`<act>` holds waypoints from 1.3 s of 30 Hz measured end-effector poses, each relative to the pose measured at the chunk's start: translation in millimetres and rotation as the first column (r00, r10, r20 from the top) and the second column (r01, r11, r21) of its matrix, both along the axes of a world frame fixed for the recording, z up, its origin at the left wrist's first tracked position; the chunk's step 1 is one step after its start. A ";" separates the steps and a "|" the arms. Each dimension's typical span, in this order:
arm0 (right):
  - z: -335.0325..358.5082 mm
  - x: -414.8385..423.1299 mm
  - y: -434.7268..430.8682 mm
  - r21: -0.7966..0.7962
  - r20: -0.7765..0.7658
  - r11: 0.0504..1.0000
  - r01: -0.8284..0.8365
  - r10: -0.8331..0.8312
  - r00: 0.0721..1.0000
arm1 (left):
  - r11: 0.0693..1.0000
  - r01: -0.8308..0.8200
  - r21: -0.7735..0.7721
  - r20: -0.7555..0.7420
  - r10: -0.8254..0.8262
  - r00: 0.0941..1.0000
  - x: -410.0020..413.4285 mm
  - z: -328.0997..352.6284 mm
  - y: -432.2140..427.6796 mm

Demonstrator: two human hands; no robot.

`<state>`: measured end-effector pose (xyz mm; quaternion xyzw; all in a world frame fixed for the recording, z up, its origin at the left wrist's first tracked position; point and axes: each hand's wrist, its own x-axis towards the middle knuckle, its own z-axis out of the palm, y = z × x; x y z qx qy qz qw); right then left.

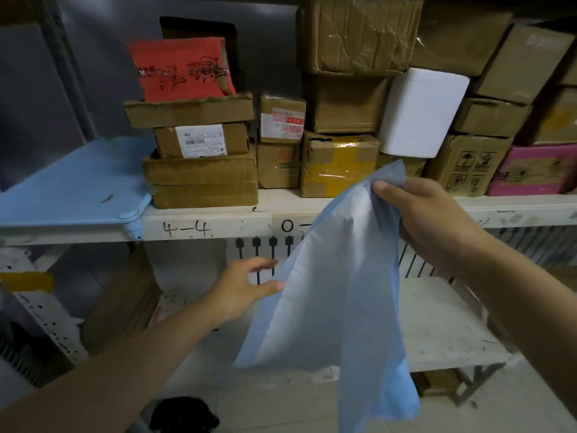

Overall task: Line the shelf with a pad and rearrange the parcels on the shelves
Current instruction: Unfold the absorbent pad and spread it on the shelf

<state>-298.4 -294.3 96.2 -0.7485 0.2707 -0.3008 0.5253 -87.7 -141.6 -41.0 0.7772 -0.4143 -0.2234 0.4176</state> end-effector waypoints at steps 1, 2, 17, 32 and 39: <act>0.7 -6.7 -4.4 0.001 0.002 1.000 0.014 -0.014 1.000 | 0.999 0.033 -0.002 -0.038 -0.033 0.999 -2.5 -1.5 -4.4; 1.5 -10.6 -7.6 0.002 0.007 1.000 0.018 -0.018 1.000 | 0.999 0.040 -0.023 -0.060 -0.041 0.997 -0.2 -4.3 -6.6; -109.0 -49.4 -81.4 -0.061 -0.503 0.940 0.334 -0.318 0.803 | 0.863 0.240 0.445 0.106 -0.317 0.942 -12.1 46.0 -33.8; -233.3 -69.8 -20.6 0.343 -0.528 0.899 0.273 -0.056 0.848 | 0.984 -0.145 0.103 -0.542 0.177 0.821 -4.3 58.8 -16.8; -239.1 -88.0 -20.7 0.408 -0.619 0.866 0.290 0.029 0.785 | 0.968 -0.245 0.044 -0.573 0.226 0.788 14.0 51.8 -1.3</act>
